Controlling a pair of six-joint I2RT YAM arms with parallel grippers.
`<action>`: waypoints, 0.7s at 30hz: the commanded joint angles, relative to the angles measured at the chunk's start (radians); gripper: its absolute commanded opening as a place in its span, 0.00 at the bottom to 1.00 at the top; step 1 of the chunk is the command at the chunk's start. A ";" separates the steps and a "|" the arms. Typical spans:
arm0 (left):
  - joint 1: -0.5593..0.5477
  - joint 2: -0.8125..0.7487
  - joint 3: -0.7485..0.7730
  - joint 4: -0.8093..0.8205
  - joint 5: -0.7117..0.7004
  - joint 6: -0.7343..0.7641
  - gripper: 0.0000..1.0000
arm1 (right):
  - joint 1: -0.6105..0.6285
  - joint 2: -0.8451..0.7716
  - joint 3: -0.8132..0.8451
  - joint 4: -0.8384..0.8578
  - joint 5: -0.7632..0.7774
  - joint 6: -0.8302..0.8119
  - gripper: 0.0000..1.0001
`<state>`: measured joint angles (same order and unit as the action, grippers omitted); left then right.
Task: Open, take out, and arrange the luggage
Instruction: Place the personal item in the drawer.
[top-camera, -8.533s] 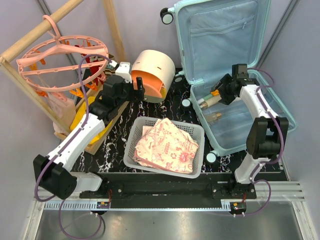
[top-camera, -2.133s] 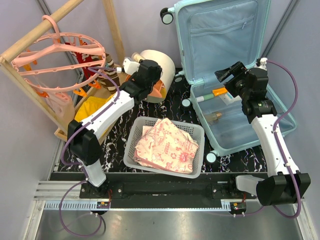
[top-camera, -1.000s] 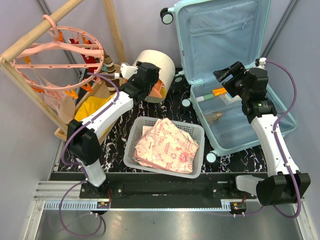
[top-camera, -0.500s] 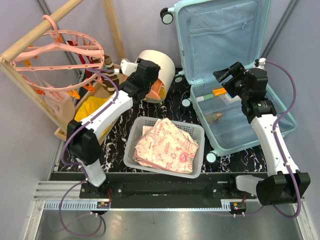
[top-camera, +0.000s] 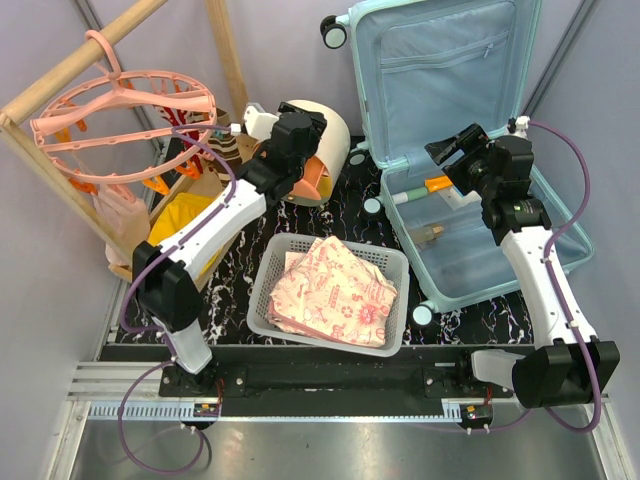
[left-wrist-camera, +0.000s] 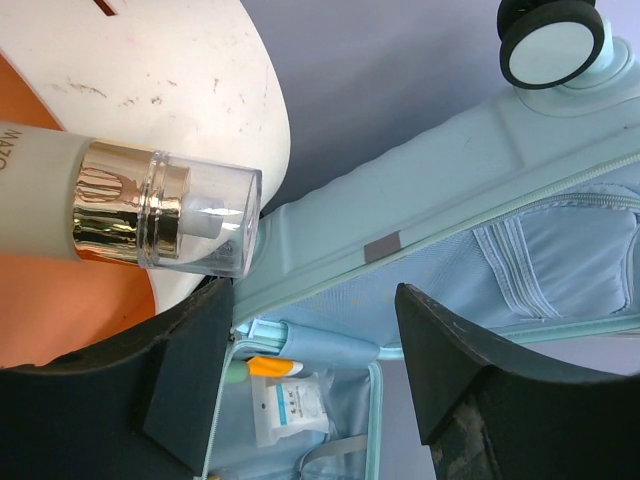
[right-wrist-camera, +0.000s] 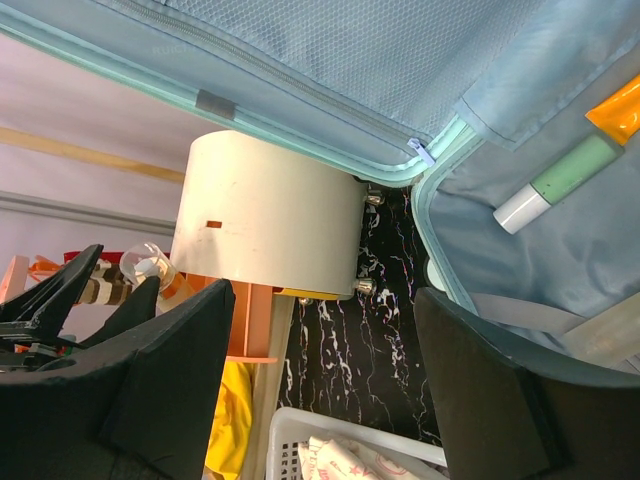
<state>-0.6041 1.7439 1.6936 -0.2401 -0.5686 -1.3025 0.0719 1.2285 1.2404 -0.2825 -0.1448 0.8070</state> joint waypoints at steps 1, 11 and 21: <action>-0.003 -0.066 -0.011 0.045 0.006 0.006 0.69 | -0.001 0.003 0.001 0.032 -0.019 0.001 0.82; -0.037 -0.124 -0.049 0.051 0.036 0.054 0.70 | -0.003 0.008 -0.005 0.031 -0.021 0.000 0.82; -0.048 -0.181 -0.118 0.081 0.032 0.147 0.71 | -0.003 0.014 -0.012 0.031 -0.030 -0.005 0.82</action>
<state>-0.6483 1.6051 1.5715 -0.2314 -0.5472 -1.2476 0.0719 1.2411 1.2274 -0.2821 -0.1520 0.8085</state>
